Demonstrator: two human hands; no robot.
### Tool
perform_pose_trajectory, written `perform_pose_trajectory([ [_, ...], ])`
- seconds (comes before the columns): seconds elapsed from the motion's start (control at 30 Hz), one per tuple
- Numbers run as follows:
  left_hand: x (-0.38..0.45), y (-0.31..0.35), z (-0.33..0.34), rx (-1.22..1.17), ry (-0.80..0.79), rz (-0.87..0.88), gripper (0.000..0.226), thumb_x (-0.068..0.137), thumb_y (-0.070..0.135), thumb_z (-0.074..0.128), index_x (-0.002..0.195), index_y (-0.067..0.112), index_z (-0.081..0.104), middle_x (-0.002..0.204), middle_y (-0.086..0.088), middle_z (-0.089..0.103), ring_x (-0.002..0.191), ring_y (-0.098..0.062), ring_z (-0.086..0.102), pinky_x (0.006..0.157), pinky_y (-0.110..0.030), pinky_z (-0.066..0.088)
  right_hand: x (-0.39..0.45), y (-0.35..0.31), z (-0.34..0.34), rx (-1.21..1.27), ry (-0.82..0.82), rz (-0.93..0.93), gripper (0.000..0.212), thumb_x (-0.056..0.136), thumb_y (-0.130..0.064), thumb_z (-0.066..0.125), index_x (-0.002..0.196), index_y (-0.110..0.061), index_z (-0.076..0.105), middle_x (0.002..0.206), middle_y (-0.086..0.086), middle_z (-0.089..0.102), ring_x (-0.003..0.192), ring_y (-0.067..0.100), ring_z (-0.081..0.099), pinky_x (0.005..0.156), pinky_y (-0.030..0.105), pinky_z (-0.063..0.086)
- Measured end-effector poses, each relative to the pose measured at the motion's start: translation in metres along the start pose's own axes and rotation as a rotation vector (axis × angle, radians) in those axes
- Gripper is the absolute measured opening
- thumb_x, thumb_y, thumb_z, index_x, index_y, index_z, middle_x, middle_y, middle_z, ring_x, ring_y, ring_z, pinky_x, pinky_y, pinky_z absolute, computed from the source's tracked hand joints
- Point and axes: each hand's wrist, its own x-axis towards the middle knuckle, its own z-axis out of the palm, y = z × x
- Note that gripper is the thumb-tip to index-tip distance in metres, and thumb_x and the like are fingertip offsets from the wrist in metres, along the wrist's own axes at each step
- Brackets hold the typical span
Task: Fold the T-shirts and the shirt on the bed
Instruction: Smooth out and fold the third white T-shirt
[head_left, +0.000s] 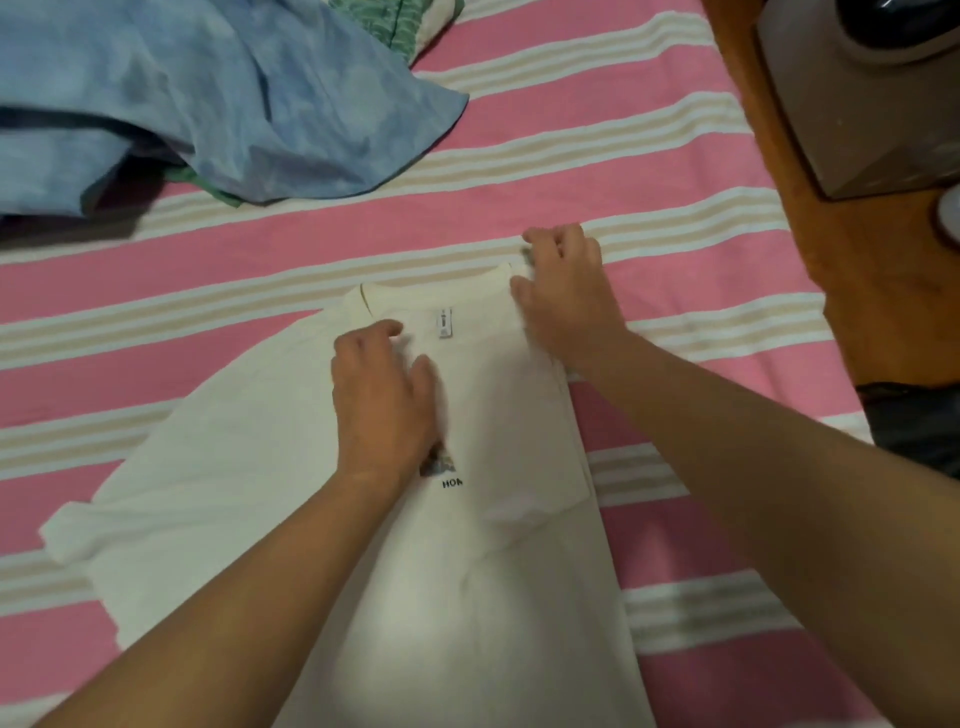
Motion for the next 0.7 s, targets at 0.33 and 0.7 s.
perform_pose_trajectory([
  [0.33,-0.152,-0.063,0.01,0.657,-0.5,0.402,0.063,0.104,0.058,0.02,0.162,0.035,0.011,0.17,-0.01,0.001,0.157,-0.035,-0.003,0.124,-0.055,0.015,-0.183,0.023,0.017,-0.388,-0.501,-0.292,0.063,0.104,-0.051,0.019,0.161,-0.027,0.004,0.17,0.001,-0.003,0.155,0.023,-0.01,0.124,0.048,-0.006],
  [0.7,-0.149,-0.189,-0.151,-0.294,0.199,-1.035,0.067,0.083,0.055,0.067,0.128,0.006,0.056,0.128,-0.016,0.061,0.111,-0.037,0.06,0.092,-0.049,0.052,-0.193,-0.147,0.049,-0.214,-0.541,-0.389,0.064,0.102,-0.037,0.044,0.16,-0.022,0.019,0.169,0.005,0.006,0.155,0.027,0.0,0.126,0.045,0.009],
])
